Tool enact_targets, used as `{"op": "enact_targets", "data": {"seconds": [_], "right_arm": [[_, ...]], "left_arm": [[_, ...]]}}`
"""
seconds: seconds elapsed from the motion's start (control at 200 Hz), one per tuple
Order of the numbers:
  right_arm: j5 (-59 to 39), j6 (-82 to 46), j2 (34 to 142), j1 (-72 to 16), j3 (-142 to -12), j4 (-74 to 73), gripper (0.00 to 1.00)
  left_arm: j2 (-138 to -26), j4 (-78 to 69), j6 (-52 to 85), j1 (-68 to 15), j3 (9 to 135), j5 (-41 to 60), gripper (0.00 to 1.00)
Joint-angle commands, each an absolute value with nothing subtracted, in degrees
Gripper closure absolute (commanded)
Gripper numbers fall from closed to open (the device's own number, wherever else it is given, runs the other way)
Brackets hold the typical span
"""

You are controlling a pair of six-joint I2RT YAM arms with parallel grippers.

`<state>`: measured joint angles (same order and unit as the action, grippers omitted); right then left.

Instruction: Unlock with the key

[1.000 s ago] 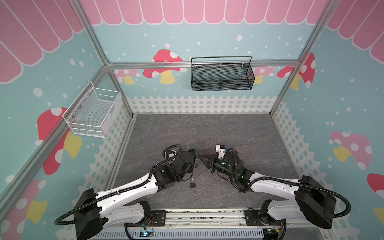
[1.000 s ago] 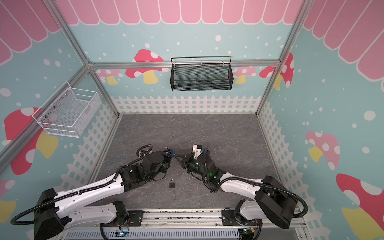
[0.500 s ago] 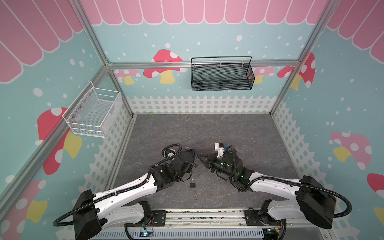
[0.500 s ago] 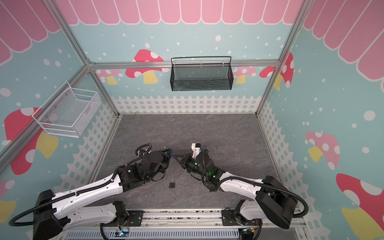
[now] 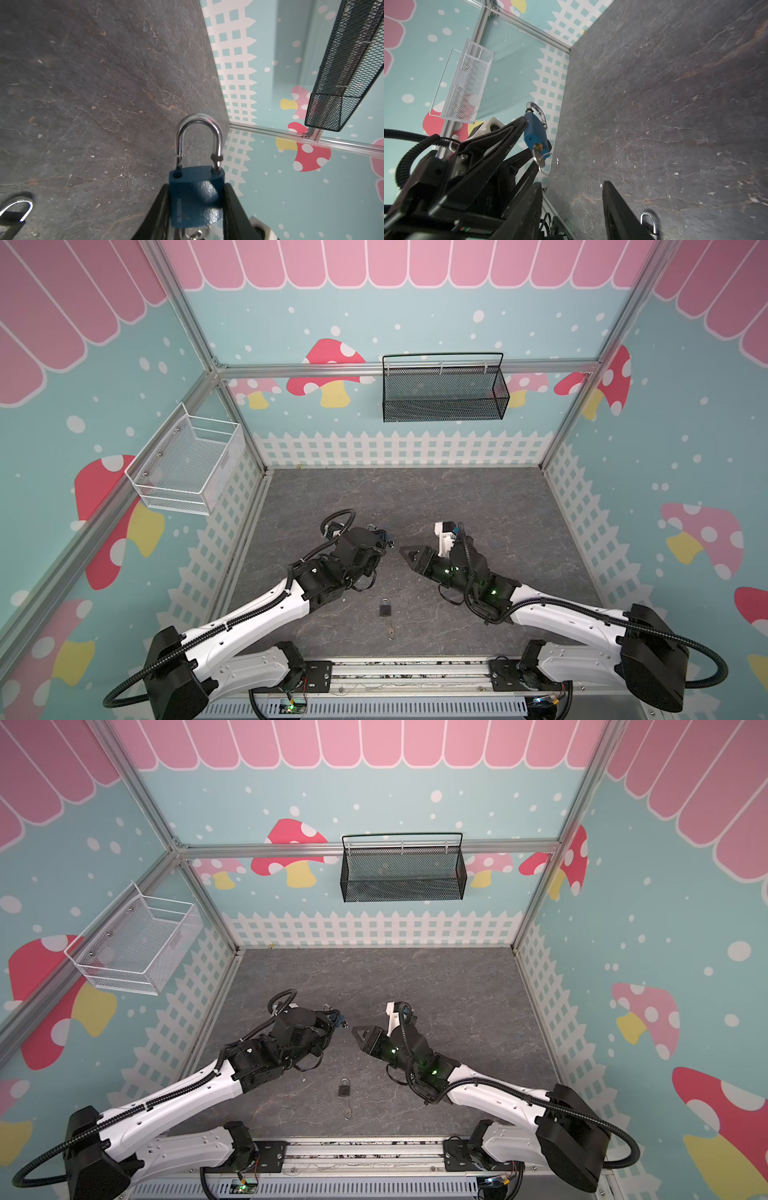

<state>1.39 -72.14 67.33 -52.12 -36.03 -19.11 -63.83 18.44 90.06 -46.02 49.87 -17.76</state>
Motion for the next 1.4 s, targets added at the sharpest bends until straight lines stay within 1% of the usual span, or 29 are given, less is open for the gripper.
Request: {"op": "enact_targets", "data": {"seconds": [0.0, 0.185, 0.3, 0.36, 0.425, 0.61, 0.68, 0.78, 0.91, 1.04, 1.171, 1.396], "right_arm": [[2.3, -62.9, 63.1, -50.8, -35.3, -13.1, 0.39], [-2.2, -52.9, 57.5, -45.0, -37.0, -2.8, 0.27], [-5.0, -46.4, 55.2, -40.9, -39.2, 3.2, 0.21], [-6.3, -43.0, 54.7, -39.8, -40.4, 5.1, 0.20], [-7.0, -39.9, 55.1, -39.5, -42.7, 7.8, 0.20], [-9.5, -33.8, 57.5, -39.4, -49.8, 14.9, 0.19], [-9.9, -32.3, 57.7, -39.4, -51.7, 16.3, 0.19], [-10.2, -30.1, 57.6, -39.4, -54.2, 18.1, 0.19], [-7.9, -28.7, 57.4, -39.4, -56.4, 19.9, 0.19], [-10.0, -26.3, 58.9, -39.5, -59.7, 21.0, 0.19], [-6.8, -24.9, 62.0, -39.5, -64.4, 24.8, 0.19], [-5.9, -22.9, 66.1, -39.5, -69.8, 27.8, 0.19]], "left_arm": [[-61.6, 20.6, 76.2, -43.0, 51.0, -13.0, 1.00], [-59.3, 23.0, 54.1, -41.4, 51.5, -11.0, 1.00], [-58.2, 17.4, 43.6, -41.4, 49.7, -8.5, 1.00], [-58.3, 12.7, 37.2, -41.8, 48.7, -5.9, 1.00], [-58.7, 8.2, 30.7, -43.2, 47.8, -5.5, 1.00], [-60.5, -4.2, 11.6, -49.6, 44.8, -8.6, 1.00], [-61.2, -10.1, 6.3, -51.3, 42.8, -10.0, 1.00], [-62.0, -16.3, 3.4, -51.9, 40.6, -10.7, 1.00], [-62.7, -19.2, 1.1, -53.2, 39.8, -11.2, 1.00], [-63.7, -19.4, -0.3, -54.3, 39.9, -13.2, 1.00], [-64.2, -18.9, -0.3, -55.1, 40.6, -14.4, 1.00], [-65.0, -18.8, -0.4, -55.8, 40.5, -16.4, 1.00]]}}
